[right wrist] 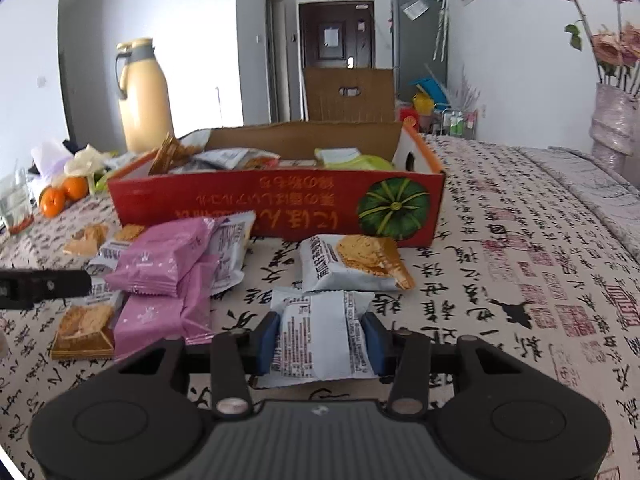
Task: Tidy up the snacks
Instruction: 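Grasp a white packet with the right tool while the left tool grasps the pumpkin-seed oat crisp packet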
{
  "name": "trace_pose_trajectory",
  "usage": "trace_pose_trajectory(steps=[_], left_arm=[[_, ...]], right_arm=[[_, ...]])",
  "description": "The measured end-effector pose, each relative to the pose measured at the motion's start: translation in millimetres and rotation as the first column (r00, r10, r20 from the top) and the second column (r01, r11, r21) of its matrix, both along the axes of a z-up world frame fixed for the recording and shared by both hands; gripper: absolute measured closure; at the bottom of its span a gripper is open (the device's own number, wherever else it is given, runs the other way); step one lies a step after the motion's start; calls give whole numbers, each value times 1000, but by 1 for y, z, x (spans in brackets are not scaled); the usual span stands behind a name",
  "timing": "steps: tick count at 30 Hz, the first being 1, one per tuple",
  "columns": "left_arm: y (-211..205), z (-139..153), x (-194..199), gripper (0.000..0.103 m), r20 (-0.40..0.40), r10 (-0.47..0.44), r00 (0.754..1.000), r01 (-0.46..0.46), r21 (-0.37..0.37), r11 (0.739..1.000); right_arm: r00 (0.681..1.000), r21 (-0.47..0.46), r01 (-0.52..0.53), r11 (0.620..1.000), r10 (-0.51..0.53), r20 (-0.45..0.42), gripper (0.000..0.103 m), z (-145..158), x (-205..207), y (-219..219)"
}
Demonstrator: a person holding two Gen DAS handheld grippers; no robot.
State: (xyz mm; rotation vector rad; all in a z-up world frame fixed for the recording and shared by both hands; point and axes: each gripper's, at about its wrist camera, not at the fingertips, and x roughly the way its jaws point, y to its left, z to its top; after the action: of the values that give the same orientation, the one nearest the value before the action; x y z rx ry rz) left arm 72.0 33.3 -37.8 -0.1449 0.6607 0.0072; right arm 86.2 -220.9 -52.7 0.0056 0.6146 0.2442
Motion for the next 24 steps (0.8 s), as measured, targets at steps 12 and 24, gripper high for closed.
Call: trace_pose_trajectory(steps=[12, 24], left_arm=[[-21, -11, 11, 0, -92, 44, 995, -40, 47, 998], [-31, -16, 10, 2, -95, 63, 993, -54, 92, 994]], right_arm=[[999, 40, 28, 999, -29, 43, 60, 5, -21, -15], [999, 58, 19, 998, -21, 41, 60, 2, -28, -17]])
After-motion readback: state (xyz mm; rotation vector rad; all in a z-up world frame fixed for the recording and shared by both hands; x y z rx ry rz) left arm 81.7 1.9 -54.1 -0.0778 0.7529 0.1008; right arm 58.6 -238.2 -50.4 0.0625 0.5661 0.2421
